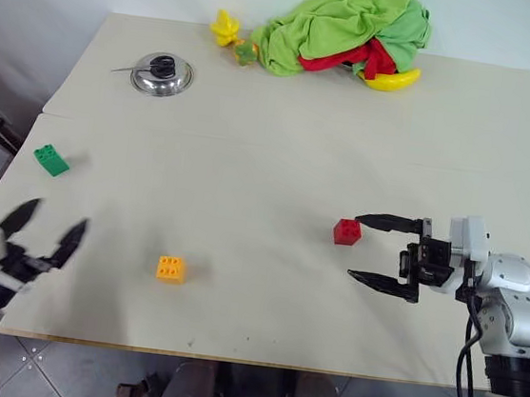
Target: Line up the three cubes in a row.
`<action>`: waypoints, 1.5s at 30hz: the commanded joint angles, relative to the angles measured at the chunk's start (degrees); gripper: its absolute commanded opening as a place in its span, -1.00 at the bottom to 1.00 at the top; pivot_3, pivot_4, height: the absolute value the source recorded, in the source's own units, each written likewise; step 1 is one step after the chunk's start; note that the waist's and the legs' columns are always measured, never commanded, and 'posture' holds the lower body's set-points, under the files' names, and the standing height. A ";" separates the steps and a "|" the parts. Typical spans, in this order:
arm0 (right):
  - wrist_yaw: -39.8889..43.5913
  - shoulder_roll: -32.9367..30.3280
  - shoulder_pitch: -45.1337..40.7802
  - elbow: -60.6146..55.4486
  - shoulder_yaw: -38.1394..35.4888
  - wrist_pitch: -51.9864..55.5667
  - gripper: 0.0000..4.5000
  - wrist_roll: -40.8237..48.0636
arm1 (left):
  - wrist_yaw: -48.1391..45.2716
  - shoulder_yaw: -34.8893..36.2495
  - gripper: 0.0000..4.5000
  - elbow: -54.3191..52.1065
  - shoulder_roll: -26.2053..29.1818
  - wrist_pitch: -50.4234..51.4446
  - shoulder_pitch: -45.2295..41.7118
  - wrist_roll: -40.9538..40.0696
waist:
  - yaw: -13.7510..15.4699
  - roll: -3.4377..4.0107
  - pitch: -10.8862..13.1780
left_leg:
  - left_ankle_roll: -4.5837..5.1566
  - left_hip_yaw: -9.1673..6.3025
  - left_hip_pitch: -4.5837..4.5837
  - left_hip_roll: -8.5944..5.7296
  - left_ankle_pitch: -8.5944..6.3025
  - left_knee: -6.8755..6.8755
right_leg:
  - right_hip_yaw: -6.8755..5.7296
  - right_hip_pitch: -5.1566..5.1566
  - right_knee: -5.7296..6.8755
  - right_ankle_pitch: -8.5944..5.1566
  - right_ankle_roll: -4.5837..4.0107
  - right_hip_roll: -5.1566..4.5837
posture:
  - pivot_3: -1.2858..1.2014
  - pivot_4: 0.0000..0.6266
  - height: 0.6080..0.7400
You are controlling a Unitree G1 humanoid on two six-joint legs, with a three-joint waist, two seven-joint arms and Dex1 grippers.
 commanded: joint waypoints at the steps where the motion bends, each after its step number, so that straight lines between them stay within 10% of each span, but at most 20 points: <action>1: -1.33 -0.11 1.59 -1.81 -2.65 -2.06 0.99 0.41 | 4.93 4.67 1.00 0.72 -1.76 -1.20 2.56 -1.92 | 0.01 -0.05 -0.01 | 0.00 0.00 0.01 0.00 -0.01 0.00 | 0.00 0.00 0.03 0.00 0.00 0.00 | 0.03 -0.52 1.00; 17: -6.83 1.01 1.76 -4.00 -0.92 -1.50 0.99 -0.66 | 14.96 -7.68 1.00 18.70 13.32 10.12 -21.64 6.18 | 0.35 -0.21 -0.09 | 0.03 0.04 0.01 -0.10 -0.06 -0.06 | 0.00 -0.10 0.15 0.00 -0.04 -0.06 | 0.03 -0.52 1.00; 26: -8.16 0.19 4.42 -8.44 -1.17 1.75 0.99 0.85 | 35.41 -11.85 1.00 5.72 1.69 18.68 -26.75 9.76 | 0.17 -0.46 -0.05 | 0.04 0.00 0.02 -0.16 -0.07 -0.30 | -0.13 -0.10 0.03 0.00 -0.04 -0.03 | 0.03 -0.52 1.00; 45: -8.55 1.83 2.71 -7.38 1.64 4.45 1.00 0.21 | 49.69 -15.69 0.92 26.90 -1.55 7.75 -43.67 17.88 | 1.51 -0.63 -0.09 | 0.07 0.05 -0.02 -0.13 -0.04 0.00 | -0.10 -0.03 0.07 0.01 -0.01 0.02 | 0.03 -0.52 1.00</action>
